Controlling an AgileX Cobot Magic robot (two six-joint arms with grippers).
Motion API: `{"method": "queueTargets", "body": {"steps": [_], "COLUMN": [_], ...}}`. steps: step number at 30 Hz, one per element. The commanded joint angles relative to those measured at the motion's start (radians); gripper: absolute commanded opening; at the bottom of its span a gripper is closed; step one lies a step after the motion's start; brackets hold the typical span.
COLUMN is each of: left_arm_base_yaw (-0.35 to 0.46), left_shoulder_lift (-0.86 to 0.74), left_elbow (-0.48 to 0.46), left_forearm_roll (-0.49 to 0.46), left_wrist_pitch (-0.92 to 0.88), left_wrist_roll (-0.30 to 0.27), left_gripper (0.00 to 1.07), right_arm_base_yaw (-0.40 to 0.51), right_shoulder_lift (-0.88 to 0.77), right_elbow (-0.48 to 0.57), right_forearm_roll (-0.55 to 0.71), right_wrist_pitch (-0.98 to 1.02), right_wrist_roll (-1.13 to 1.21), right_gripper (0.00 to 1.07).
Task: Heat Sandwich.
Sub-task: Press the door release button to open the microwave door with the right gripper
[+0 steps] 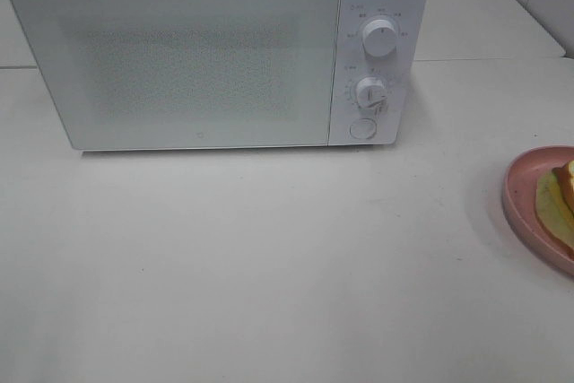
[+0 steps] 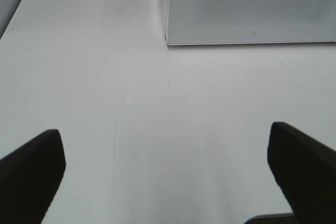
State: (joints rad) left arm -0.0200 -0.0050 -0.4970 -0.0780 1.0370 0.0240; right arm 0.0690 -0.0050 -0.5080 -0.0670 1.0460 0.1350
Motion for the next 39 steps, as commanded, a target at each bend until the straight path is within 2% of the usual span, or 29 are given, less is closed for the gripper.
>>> {"method": "queueTargets", "body": {"steps": [1,16,21,35,39], "left_arm_base_yaw": [-0.008,-0.008,-0.008,-0.008,-0.008], "left_shoulder_lift": [-0.026,-0.026,-0.026,-0.026,-0.026], "left_elbow": [0.004,0.004,0.004,0.004,0.004], "left_forearm_roll": [-0.003,-0.003,-0.003,-0.003,-0.003], "left_wrist_pitch": [-0.01,-0.01,-0.01,-0.01,-0.01], "left_wrist_roll": [0.001,0.001,0.001,0.001,0.001], "left_gripper": [1.01,1.01,1.01,1.01,1.01], "right_arm_base_yaw": [0.002,0.002,0.002,0.002,0.002], "right_shoulder_lift": [-0.026,-0.023,0.048,0.26,0.353], "right_elbow": [-0.001,-0.011,-0.045,-0.039,-0.039], "right_forearm_roll": [0.001,0.001,0.001,0.0,0.0], "right_wrist_pitch": [-0.009,-0.024,-0.08,-0.211,-0.302], "right_wrist_roll": [-0.004,-0.003,-0.004,-0.004,-0.004], "right_gripper": [0.76,0.76,0.76,0.76,0.76]}}
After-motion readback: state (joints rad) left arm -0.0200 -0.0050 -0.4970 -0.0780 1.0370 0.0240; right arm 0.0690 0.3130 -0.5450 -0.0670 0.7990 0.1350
